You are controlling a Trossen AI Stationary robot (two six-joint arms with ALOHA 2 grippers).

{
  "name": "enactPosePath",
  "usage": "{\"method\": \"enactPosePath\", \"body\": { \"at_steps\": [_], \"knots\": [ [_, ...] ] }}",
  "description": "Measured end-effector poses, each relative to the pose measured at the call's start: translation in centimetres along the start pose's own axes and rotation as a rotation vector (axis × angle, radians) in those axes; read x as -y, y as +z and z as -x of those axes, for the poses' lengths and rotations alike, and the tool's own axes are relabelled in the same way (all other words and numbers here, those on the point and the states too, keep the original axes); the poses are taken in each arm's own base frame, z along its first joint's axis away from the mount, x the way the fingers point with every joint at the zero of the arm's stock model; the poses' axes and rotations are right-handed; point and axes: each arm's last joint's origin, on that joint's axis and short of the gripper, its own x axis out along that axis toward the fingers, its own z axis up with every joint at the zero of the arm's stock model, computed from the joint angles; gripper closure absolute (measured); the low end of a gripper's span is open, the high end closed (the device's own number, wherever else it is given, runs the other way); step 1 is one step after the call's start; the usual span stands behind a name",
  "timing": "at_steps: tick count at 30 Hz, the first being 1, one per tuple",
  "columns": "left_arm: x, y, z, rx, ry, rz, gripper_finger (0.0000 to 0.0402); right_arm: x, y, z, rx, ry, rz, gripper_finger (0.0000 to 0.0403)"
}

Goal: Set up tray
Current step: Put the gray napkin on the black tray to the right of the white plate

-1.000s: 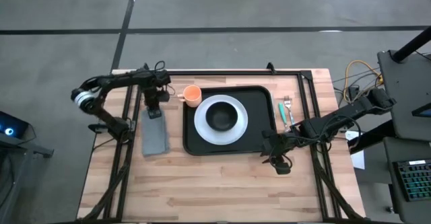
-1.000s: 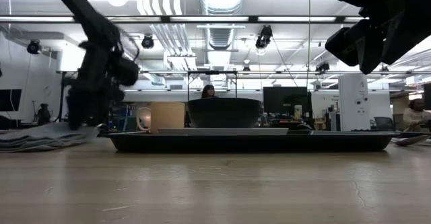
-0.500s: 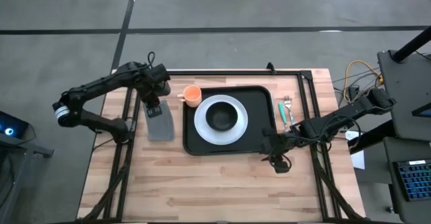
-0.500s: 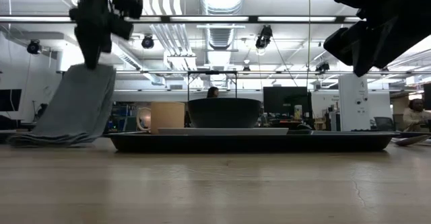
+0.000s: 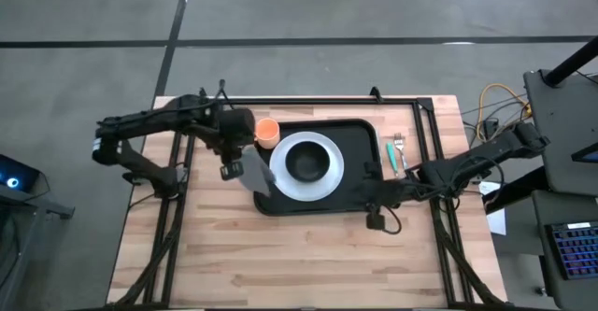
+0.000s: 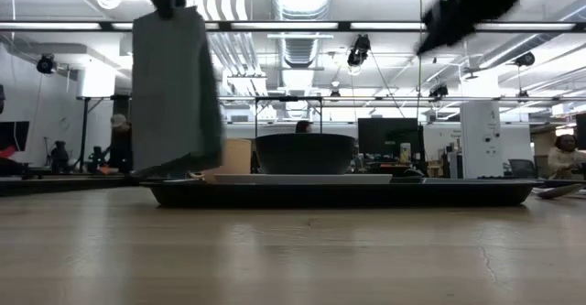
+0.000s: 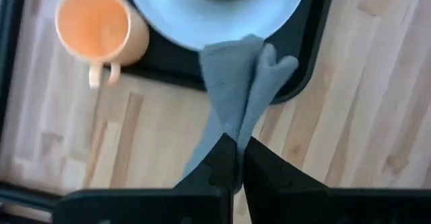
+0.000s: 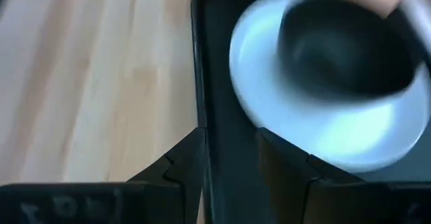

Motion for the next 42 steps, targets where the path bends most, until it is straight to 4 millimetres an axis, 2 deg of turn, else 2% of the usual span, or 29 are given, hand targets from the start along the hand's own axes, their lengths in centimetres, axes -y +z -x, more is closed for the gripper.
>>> {"method": "enactPosePath", "body": {
  "at_steps": [4, 9, 14, 15, 19, 23, 28, 31, 34, 42],
  "knots": [
    [1.8, 2.7, 0.5, 0.032, 0.003, -0.042, 0.0401, -0.1, 3.8, 2.5, 0.097, 0.006, 0.041, 0.0282],
    [3.6, 6.8, 0.9, 0.099, -0.017, -0.081, 0.0402, 0.7, 7.8, 6.6, 0.171, -0.109, 0.057, 0.0275],
    [4.9, 10.4, 1.9, 0.191, -0.042, -0.11, 0.0402, 1.7, 9.5, 9.5, 0.18, -0.24, 0.077, 0.0251],
    [5.2, 11.1, 1.3, 0.196, -0.043, -0.126, 0.0402, 1.9, 9.7, 9.9, 0.184, -0.255, 0.072, 0.0246],
    [5.7, 11.2, -0.7, 0.206, -0.094, -0.181, 0.0402, 2.8, 10.4, 10.5, 0.201, -0.283, 0.017, 0.0228],
    [5.8, 11.1, -2.2, 0.194, -0.063, -0.199, 0.0401, 3.8, 10.1, 9.1, 0.167, -0.322, -0.033, 0.0216],
    [6.0, 11.5, -2.9, 0.23, -0.069, -0.195, 0.0401, 4.4, 9.4, 4.9, 0.136, -0.342, -0.056, 0.0211],
    [6.1, 11.7, -2.9, 0.253, -0.066, -0.193, 0.0401, 4.2, 9.8, 2.7, 0.192, -0.267, -0.061, 0.0211],
    [6.1, 12.1, -2.9, 0.288, -0.071, -0.19, 0.0401, 3.8, 10.3, 0.9, 0.249, -0.263, -0.04, 0.0211],
    [6.0, 12.1, -3.0, 0.293, -0.035, -0.128, 0.0401, 3.6, 10.8, -1.5, 0.285, -0.325, -0.024, 0.0211]
  ]
}}
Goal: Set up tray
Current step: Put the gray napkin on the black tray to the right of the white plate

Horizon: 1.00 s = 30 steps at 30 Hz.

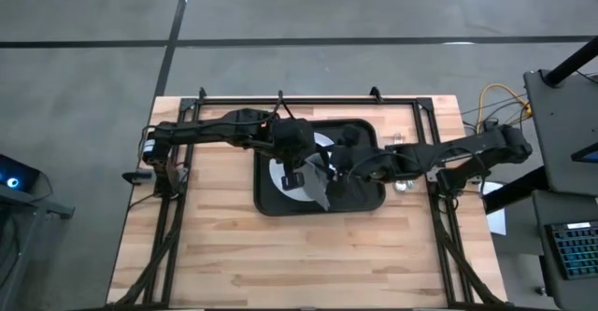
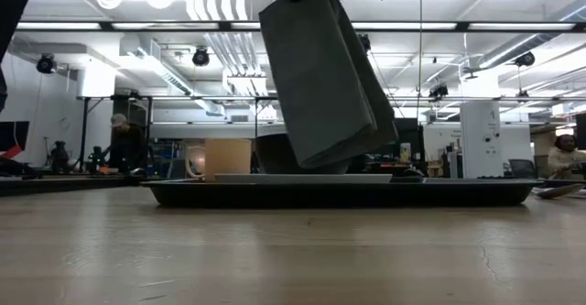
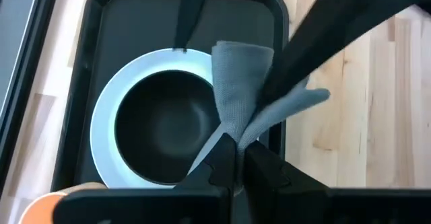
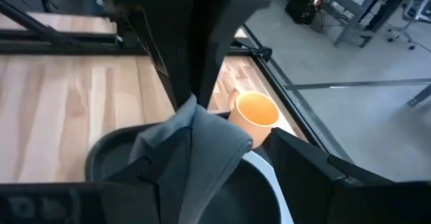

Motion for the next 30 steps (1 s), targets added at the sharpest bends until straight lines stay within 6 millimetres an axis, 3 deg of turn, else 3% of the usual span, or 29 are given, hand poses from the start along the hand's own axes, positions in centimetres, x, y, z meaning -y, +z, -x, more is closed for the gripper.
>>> {"method": "enactPosePath", "body": {
  "at_steps": [3, 11, 18, 30],
  "knots": [
    [0.0, -0.3, -0.1, -0.028, 0.011, 0.01, 0.0401, 0.0, 0.0, -0.2, -0.006, -0.003, 0.023, 0.0211],
    [-0.7, -0.8, -0.3, -0.069, 0.147, 0.057, 0.0401, 1.1, 3.0, 1.9, 0.101, 0.002, -0.05, 0.0211],
    [-0.6, -0.5, -0.5, -0.041, 0.14, 0.048, 0.0401, 0.5, 1.8, 0.2, 0.041, -0.001, -0.026, 0.0211],
    [-0.5, 0.1, -0.5, 0.018, 0.131, 0.063, 0.0401, 0.0, 1.2, -0.5, 0.041, -0.001, -0.034, 0.0211]
  ]
}}
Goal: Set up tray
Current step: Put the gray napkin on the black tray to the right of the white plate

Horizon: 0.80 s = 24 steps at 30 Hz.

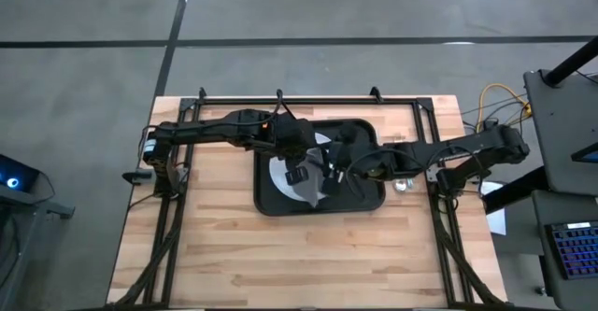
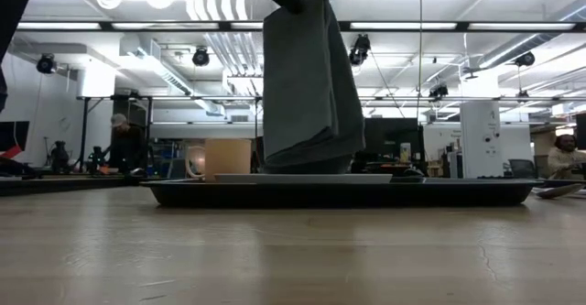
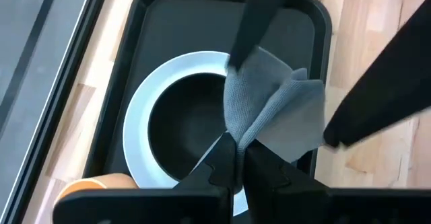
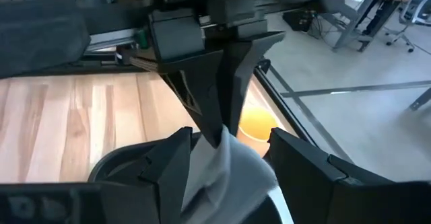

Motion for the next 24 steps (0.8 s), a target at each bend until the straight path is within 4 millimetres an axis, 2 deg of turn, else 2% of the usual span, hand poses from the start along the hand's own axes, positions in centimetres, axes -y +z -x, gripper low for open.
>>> {"method": "enactPosePath", "body": {
  "at_steps": [11, 21, 24],
  "knots": [
    [0.3, -0.1, 0.2, 0.0, -0.031, -0.007, 0.0401, -0.2, -1.5, -1.6, -0.052, -0.017, 0.034, 0.0211],
    [0.6, -0.2, 0.6, 0.002, -0.055, -0.025, 0.0401, 0.1, -2.4, -1.7, -0.073, 0.019, 0.005, 0.0212],
    [0.6, -0.2, 0.6, 0.003, -0.055, -0.025, 0.0401, 0.1, -2.6, -1.7, -0.078, 0.021, 0.005, 0.0226]
  ]
}}
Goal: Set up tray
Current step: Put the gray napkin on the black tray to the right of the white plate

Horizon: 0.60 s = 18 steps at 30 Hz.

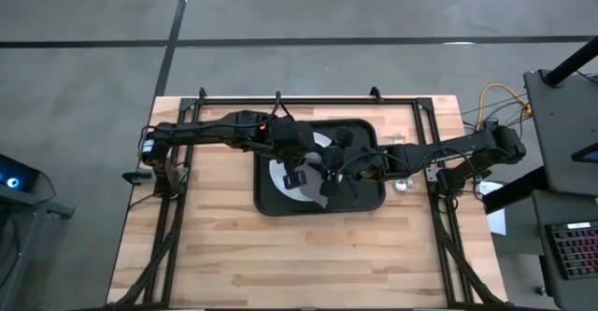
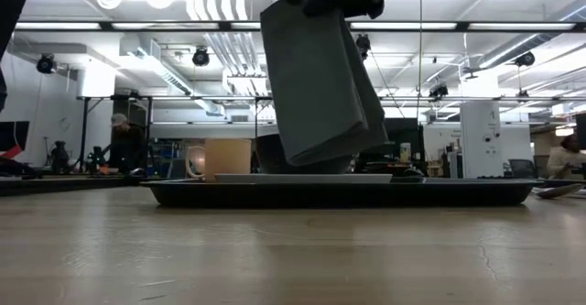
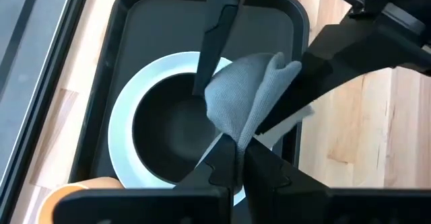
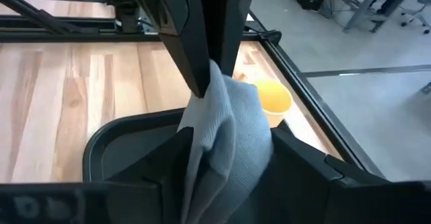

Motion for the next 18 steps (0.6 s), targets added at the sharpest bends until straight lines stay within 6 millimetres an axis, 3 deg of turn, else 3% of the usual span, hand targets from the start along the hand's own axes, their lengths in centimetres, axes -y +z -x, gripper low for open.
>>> {"method": "enactPosePath", "body": {
  "at_steps": [14, 18],
  "knots": [
    [-0.2, 0.0, 0.0, -0.001, 0.002, -0.01, 0.0402, -0.1, 0.1, 0.2, -0.002, 0.059, 0.011, 0.0383],
    [-0.2, 0.0, 0.3, -0.003, -0.001, -0.033, 0.0393, 0.3, 0.3, 1.3, -0.009, 0.057, -0.003, 0.0391]
  ]
}}
